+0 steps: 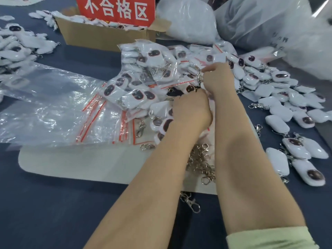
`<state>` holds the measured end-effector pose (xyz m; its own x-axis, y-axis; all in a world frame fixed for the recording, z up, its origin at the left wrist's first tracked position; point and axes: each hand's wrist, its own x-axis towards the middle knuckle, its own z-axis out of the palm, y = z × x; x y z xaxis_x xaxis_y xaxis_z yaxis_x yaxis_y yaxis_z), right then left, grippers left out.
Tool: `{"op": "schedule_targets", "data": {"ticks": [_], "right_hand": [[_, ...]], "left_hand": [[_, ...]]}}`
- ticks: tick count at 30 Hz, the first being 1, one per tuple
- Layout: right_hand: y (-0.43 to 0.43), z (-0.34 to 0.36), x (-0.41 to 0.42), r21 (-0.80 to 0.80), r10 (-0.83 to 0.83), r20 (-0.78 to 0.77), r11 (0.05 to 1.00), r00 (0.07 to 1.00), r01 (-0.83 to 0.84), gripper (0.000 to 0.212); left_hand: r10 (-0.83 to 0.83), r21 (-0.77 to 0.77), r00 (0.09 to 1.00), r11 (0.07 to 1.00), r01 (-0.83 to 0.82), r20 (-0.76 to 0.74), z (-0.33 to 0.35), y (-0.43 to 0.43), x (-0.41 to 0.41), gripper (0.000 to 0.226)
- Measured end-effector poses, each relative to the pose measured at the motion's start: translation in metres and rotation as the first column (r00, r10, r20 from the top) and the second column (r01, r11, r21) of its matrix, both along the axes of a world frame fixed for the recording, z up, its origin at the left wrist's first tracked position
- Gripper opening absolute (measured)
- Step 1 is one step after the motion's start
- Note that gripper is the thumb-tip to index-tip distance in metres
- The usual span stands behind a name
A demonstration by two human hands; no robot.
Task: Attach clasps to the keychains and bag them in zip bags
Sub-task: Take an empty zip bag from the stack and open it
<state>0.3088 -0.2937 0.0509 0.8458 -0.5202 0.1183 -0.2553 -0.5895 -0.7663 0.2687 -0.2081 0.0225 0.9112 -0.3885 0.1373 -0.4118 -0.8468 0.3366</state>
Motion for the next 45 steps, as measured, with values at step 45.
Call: {"op": "schedule_targets", "data": {"ticks": [45], "right_hand": [[-0.021,-0.041,-0.047,0.744,-0.128,0.436,0.607,0.891,-0.277,0.006]], "left_hand": [[0.015,-0.111,0.972,0.994,0.012,0.233,-0.017,-0.005,-0.012,0.025]]}}
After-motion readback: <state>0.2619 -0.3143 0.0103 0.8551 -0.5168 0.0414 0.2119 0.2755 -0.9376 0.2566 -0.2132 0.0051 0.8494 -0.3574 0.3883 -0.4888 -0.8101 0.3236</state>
